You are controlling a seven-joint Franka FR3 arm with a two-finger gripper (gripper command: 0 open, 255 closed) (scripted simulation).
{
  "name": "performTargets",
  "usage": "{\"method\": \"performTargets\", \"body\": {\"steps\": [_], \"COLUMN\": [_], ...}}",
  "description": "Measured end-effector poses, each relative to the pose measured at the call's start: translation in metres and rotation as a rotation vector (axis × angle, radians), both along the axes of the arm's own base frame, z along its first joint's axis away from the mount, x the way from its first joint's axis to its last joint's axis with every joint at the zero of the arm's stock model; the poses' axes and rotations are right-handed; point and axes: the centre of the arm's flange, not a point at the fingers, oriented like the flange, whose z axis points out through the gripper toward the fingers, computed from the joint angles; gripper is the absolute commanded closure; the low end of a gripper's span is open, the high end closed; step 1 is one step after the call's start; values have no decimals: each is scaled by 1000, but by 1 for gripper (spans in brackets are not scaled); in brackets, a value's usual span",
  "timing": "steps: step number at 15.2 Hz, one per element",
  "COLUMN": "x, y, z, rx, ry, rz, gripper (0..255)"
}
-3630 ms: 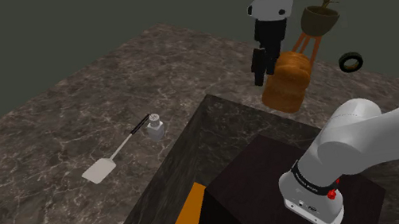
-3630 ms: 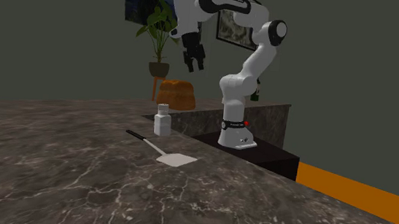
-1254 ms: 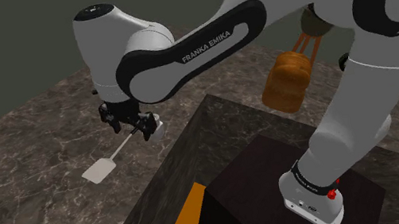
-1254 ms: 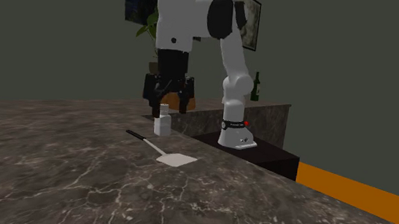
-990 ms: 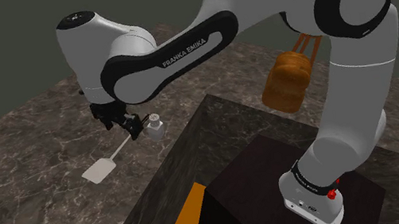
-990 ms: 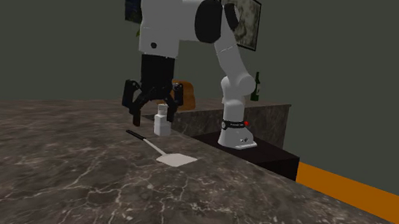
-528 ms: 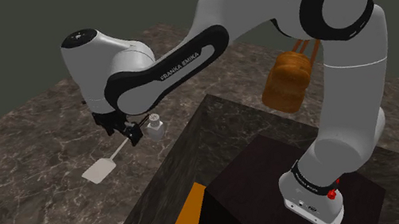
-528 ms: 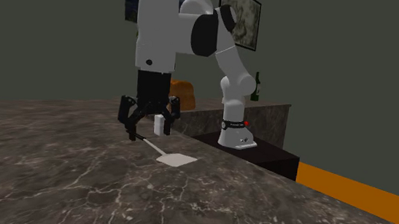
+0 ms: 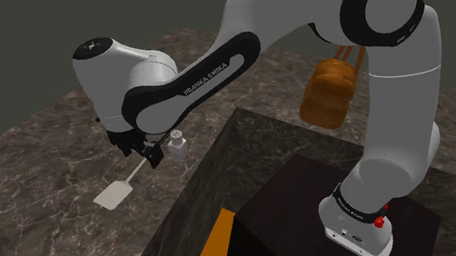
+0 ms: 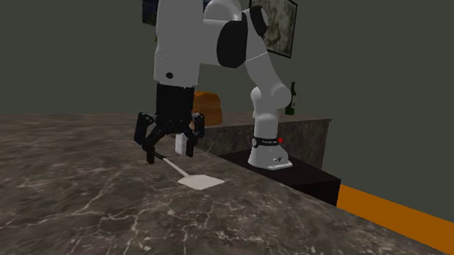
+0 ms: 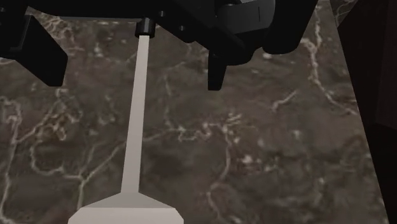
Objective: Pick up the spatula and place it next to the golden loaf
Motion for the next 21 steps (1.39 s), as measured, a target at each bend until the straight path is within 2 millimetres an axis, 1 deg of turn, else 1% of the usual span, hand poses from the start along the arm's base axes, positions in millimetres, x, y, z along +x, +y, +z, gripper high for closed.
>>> {"method": "performTargets", "body": {"steps": [10, 13, 21], "x": [0, 0, 0], "y": [0, 0, 1], "z": [0, 11, 52], "rx": [0, 0, 0], "ry": [0, 0, 0], "rz": [0, 0, 0], "gripper": [255, 255, 255]}}
